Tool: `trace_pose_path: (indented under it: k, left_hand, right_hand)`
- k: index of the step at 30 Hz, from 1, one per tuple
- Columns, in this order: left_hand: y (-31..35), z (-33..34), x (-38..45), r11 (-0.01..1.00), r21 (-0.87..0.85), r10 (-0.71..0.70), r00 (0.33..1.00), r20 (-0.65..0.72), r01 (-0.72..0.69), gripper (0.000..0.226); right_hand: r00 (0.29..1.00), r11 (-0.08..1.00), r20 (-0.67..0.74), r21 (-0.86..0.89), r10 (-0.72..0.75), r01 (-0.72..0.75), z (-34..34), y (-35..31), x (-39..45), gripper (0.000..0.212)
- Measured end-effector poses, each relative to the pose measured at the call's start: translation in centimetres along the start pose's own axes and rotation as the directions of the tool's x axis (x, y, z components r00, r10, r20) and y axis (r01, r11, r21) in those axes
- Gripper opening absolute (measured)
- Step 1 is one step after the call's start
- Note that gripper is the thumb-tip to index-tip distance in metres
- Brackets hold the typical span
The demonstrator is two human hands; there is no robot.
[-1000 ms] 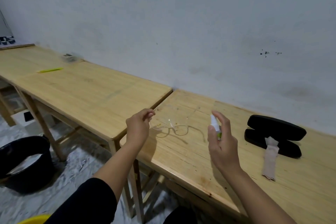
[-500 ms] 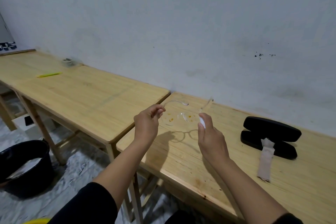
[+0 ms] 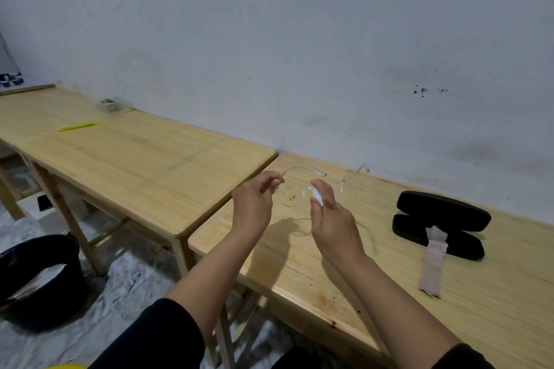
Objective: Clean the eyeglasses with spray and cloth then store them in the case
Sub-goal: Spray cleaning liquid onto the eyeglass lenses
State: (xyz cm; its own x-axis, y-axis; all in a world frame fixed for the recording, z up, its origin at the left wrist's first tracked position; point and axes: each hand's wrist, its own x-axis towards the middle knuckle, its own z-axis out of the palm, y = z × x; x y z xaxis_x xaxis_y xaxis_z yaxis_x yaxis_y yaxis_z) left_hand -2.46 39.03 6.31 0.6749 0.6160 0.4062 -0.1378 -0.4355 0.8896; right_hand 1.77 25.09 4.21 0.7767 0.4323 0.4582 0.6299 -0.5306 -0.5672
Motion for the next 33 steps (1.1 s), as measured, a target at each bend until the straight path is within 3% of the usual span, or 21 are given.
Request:
trace_pose_path:
  k: [4,7,9,10,11,13,15,17,21,27,33]
  left_hand:
    - [0.4,0.6,-0.3,1.000,-0.011,0.002,1.000,0.015,-0.002,0.021]
    - [0.5,0.6,-0.2,1.000,-0.022,0.004,1.000,0.016,-0.004,0.021]
    - [0.6,0.5,0.0,0.999,-0.044,-0.010,1.000,0.000,0.010,0.021]
    - [0.7,0.3,0.1,0.998,-0.057,-0.017,1.000,-0.012,0.016,0.020]
    - [0.7,0.1,0.3,0.998,-0.068,-0.021,0.999,-0.027,0.019,0.019]
    - [0.6,-0.3,0.6,0.997,-0.080,-0.025,0.998,-0.053,0.021,0.019]
    - [0.4,-0.5,0.9,0.997,-0.075,-0.029,0.997,-0.070,0.024,0.018]
    - [0.4,-0.4,1.0,0.996,-0.084,-0.037,0.996,-0.084,0.030,0.018]
    - [0.8,0.0,1.1,0.989,-0.139,-0.061,0.994,-0.090,0.048,0.018]
    - [1.7,0.5,1.1,0.975,-0.210,-0.090,0.993,-0.080,0.072,0.016]
    - [2.2,1.0,1.1,0.980,-0.189,-0.074,0.995,-0.073,0.060,0.013]
  right_hand:
    - [0.999,0.999,0.046,0.031,0.017,-0.018,0.2,-0.6,0.0,0.033]
    - [1.000,0.998,-0.012,0.066,0.007,-0.006,0.3,-0.6,0.0,0.031]
    - [0.995,0.987,-0.092,0.163,0.025,-0.010,0.1,-0.4,-0.3,0.029]
    - [0.986,0.954,-0.125,0.293,0.106,-0.065,0.0,-0.1,-0.5,0.027]
    - [0.964,0.866,-0.119,0.475,0.236,-0.154,-0.3,0.1,-0.8,0.023]
    - [0.878,0.517,0.052,0.791,0.475,-0.327,-0.7,0.7,-0.9,0.019]
    - [0.817,0.251,0.210,0.885,0.537,-0.392,-1.2,1.3,-0.6,0.020]
    - [0.805,0.152,0.269,0.903,0.529,-0.401,-1.6,1.4,-0.1,0.020]
    - [0.806,0.100,0.298,0.911,0.511,-0.400,-1.8,1.2,0.6,0.016]
    - [0.800,-0.027,0.481,0.862,0.360,-0.506,0.0,-0.7,0.5,0.019]
    - [0.804,0.029,0.481,0.852,0.351,-0.522,0.4,-1.5,0.5,0.016]
